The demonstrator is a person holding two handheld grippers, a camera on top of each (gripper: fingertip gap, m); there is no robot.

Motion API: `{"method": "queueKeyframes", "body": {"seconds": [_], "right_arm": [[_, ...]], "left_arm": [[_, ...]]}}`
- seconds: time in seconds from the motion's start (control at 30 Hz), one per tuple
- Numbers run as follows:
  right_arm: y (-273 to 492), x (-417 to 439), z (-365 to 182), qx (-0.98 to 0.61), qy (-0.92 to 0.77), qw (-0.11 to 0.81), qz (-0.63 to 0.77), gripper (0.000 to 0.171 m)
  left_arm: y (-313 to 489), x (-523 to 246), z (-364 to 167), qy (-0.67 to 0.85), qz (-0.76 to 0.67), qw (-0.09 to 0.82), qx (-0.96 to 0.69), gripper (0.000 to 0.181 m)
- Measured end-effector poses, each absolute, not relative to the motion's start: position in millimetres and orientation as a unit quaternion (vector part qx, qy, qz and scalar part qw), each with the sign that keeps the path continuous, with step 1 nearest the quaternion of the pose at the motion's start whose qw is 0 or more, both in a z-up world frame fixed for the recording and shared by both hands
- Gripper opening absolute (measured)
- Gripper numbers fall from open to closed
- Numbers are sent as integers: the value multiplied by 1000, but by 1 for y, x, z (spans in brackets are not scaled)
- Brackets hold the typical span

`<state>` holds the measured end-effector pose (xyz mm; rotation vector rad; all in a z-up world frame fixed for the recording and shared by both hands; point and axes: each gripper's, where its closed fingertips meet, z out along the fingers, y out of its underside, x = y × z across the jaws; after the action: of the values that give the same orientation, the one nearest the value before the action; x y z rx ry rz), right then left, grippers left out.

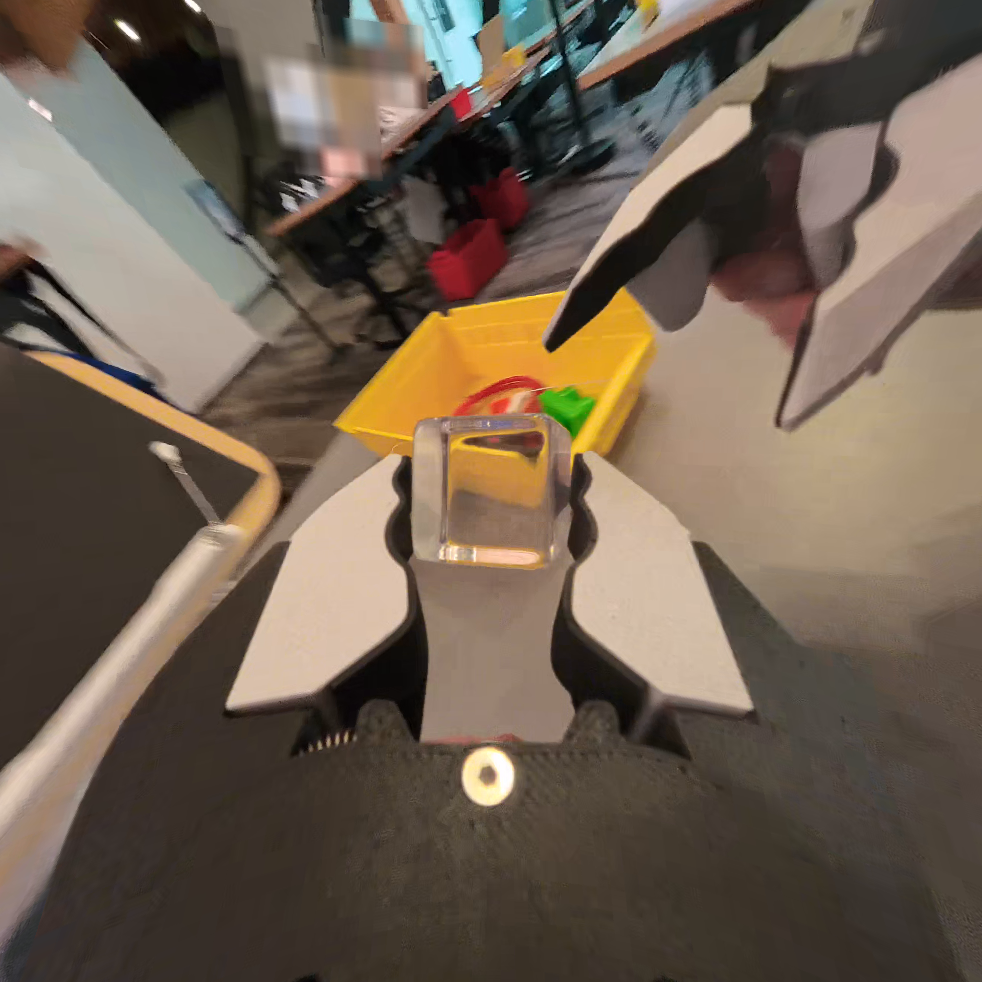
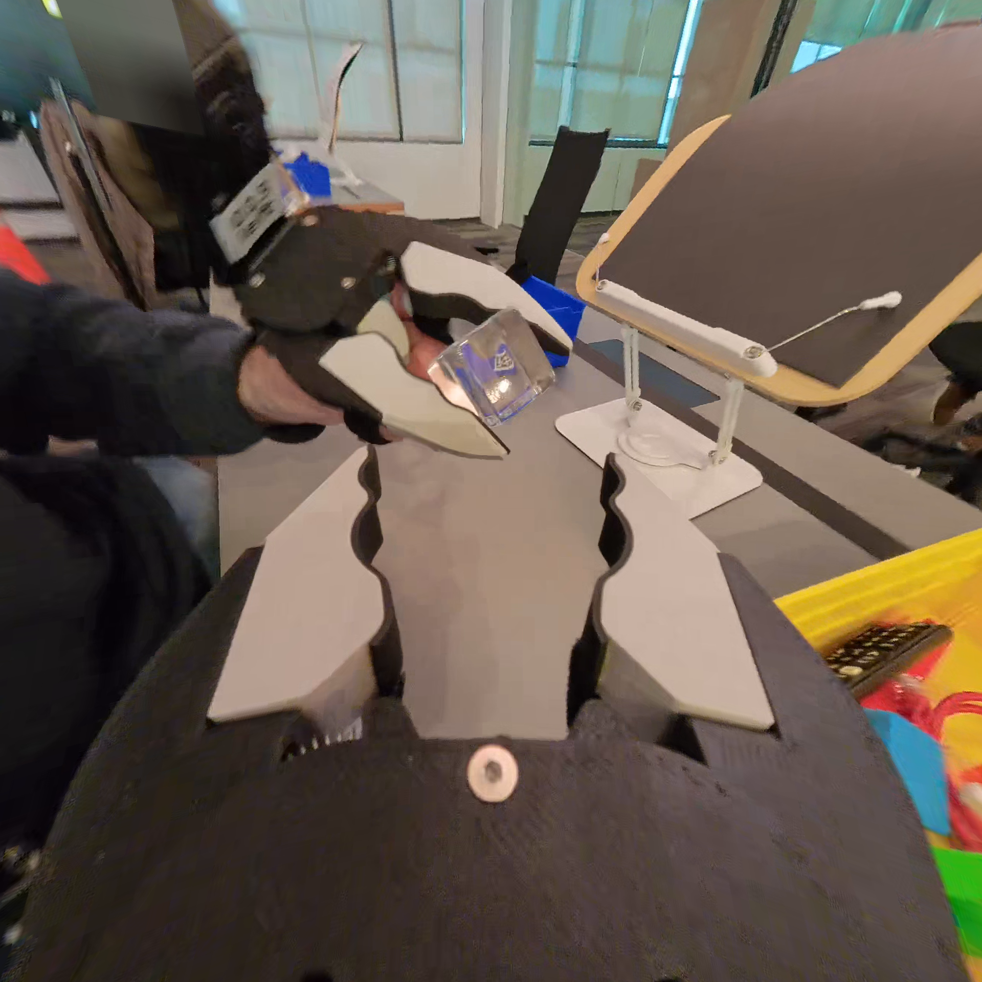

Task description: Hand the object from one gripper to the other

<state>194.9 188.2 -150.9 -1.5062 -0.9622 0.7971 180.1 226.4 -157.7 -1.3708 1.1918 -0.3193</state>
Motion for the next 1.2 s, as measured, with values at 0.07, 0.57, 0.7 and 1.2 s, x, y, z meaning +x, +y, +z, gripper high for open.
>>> {"method": "queueKeyframes", "body": {"seconds": [0.07,0.57,0.7,1.2], "right_arm": [[195,188,-152,-654,-383,552,347,81],[213,146,-175,-706,-334,482,398,75],[221,145,-180,-709,-312,489,401,58],[231,147,-192,-728,-292,500,366,56]], "left_arm": [[231,178,-151,532,-43,630,-564,56],[233,189,-168,610,250,622,-423,56],[234,195,-176,620,286,612,-400,56],[244,194,-187,626,314,585,-410,54]]}}
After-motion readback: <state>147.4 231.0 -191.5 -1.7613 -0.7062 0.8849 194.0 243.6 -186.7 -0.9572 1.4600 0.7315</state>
